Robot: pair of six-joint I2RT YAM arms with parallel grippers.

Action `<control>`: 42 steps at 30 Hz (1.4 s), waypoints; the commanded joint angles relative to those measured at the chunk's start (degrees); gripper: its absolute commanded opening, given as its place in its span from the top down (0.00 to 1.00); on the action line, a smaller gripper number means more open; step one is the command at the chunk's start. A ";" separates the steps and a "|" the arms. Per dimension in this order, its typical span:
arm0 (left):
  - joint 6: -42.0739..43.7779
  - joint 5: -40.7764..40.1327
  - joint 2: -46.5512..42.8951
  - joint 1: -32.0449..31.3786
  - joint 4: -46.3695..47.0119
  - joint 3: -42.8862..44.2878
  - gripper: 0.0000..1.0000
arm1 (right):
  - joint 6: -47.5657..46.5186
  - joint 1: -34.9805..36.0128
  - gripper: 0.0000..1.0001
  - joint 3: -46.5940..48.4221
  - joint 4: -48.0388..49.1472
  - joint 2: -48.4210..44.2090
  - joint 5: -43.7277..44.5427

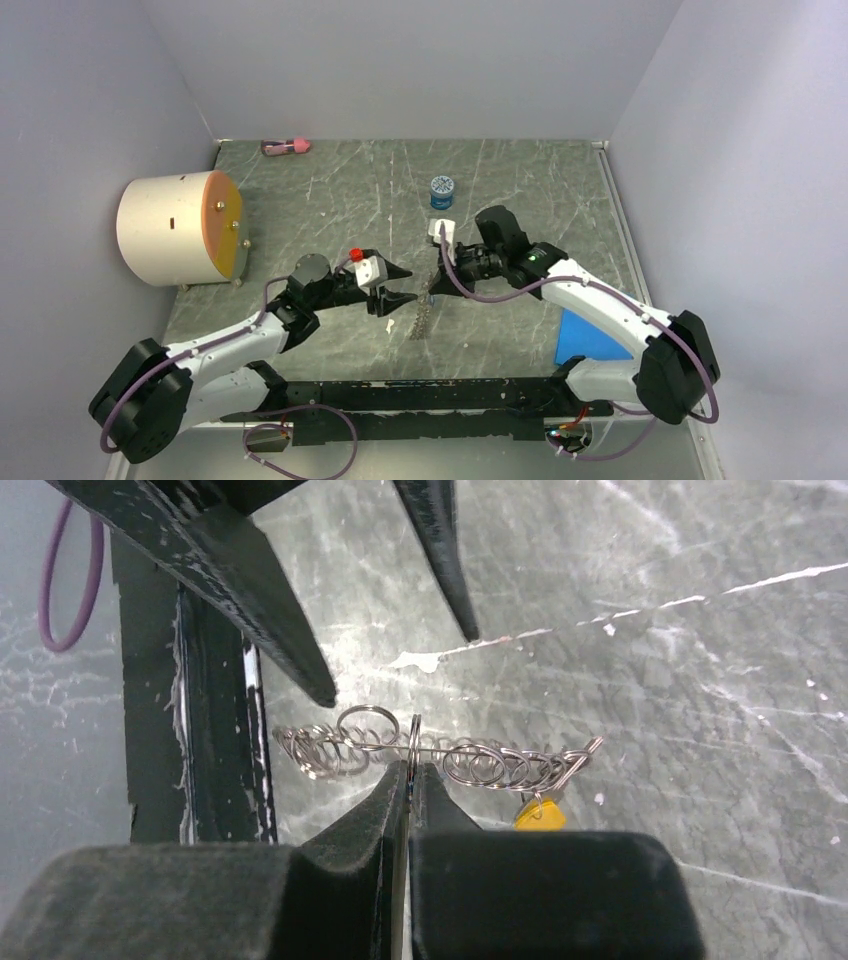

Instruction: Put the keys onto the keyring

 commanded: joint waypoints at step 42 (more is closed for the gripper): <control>17.70 2.34 12.58 -7.09 -10.67 10.82 0.91 | -7.52 7.06 1.00 12.88 -20.99 8.31 10.53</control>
